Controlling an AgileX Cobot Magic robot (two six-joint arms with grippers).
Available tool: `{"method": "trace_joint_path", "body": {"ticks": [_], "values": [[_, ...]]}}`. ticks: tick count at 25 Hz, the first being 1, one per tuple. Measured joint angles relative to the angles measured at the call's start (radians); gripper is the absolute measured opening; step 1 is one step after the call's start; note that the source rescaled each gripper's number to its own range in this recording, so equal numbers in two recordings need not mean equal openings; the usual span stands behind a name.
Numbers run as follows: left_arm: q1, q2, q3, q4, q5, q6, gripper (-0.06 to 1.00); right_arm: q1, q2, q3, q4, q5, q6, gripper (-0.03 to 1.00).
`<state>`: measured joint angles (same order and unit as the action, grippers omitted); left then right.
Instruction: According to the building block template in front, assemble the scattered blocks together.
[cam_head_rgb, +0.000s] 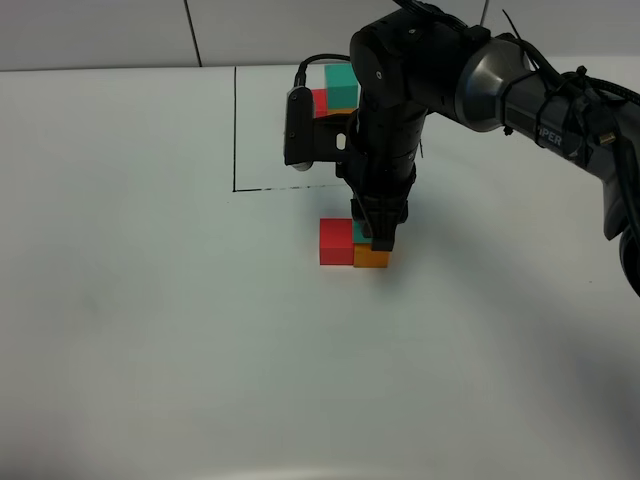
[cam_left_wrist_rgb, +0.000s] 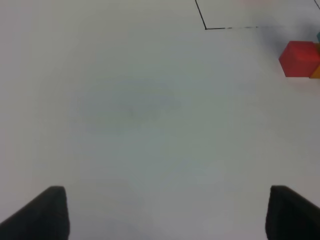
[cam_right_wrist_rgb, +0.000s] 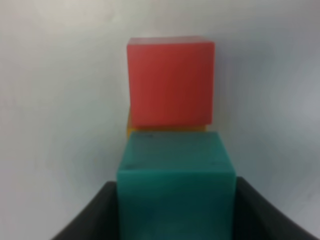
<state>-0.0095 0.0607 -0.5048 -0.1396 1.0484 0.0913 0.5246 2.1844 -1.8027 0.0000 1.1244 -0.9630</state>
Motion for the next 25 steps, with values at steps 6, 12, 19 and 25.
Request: {"method": "trace_joint_path", "body": {"ticks": [6, 12, 19, 25], "values": [[0.0, 0.0, 0.0, 0.0, 0.0, 0.0, 0.67, 0.0, 0.0, 0.0, 0.005, 0.0, 0.0, 0.02], [0.0, 0.0, 0.0, 0.0, 0.0, 0.0, 0.67, 0.0, 0.0, 0.0, 0.01, 0.0, 0.0, 0.02], [0.0, 0.0, 0.0, 0.0, 0.0, 0.0, 0.67, 0.0, 0.0, 0.0, 0.011, -0.007, -0.004, 0.02], [0.0, 0.0, 0.0, 0.0, 0.0, 0.0, 0.67, 0.0, 0.016, 0.0, 0.011, 0.001, -0.004, 0.02]]}}
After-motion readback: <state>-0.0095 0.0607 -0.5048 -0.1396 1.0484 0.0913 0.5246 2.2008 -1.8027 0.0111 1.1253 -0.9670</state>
